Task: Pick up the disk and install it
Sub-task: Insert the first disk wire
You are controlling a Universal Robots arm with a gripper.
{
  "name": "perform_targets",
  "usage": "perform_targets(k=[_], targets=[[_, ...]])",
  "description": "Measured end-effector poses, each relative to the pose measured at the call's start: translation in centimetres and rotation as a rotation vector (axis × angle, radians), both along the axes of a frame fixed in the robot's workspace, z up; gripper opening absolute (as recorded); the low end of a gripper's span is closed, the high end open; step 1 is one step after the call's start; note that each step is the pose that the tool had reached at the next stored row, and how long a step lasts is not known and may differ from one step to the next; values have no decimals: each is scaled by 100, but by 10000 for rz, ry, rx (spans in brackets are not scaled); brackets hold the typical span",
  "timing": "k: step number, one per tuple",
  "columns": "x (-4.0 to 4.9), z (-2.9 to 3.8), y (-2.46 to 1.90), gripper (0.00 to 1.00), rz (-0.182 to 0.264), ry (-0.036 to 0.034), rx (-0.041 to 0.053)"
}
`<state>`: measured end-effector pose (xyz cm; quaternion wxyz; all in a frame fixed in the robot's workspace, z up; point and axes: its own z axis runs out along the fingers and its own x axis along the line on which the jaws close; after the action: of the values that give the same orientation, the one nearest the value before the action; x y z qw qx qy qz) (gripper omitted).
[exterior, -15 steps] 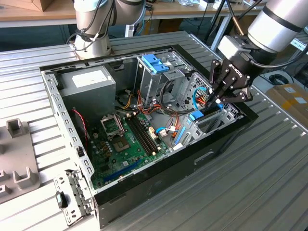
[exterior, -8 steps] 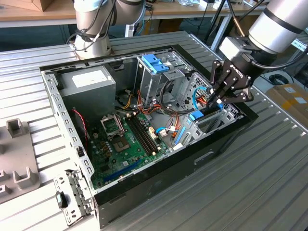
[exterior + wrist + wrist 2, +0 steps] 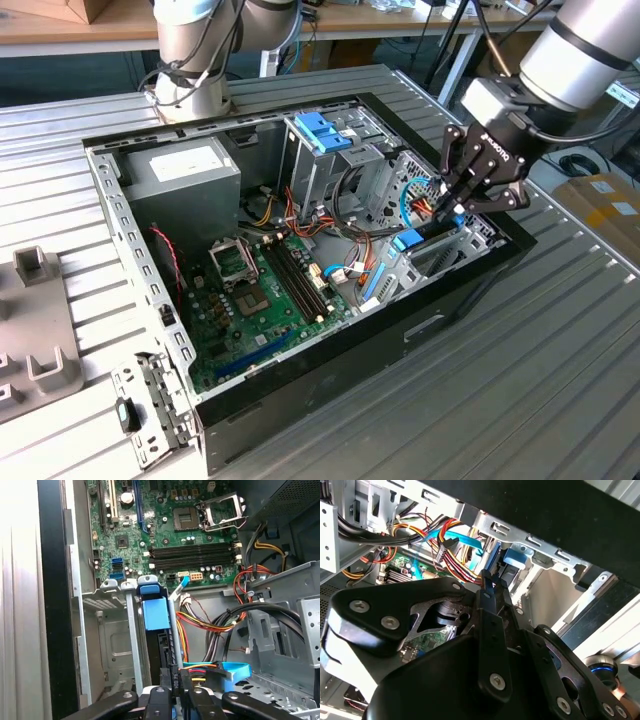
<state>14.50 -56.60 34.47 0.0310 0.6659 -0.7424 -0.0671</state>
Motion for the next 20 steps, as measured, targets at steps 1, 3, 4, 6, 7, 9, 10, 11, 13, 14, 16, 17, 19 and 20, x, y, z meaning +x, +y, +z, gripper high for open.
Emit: perform_targets(k=[1,3,4,6,7,9,10,11,13,14,16,17,19,20], targets=[[10,-3,0,19,53,0,3],[14,-7,3,19,135,0,14],[14,-8,6,19,162,0,16],[15,-13,11,19,226,0,21],[15,-18,11,19,247,0,28],[15,-25,11,19,253,0,41],[15,-31,11,19,254,1,48],[15,-36,11,19,254,0,55],[16,-50,11,19,255,-1,74],[17,-55,11,19,254,-1,81],[18,-69,11,19,255,-1,104],[18,-74,11,19,255,0,113],[19,-85,11,19,256,-1,142],[19,-88,11,19,256,-1,158]])
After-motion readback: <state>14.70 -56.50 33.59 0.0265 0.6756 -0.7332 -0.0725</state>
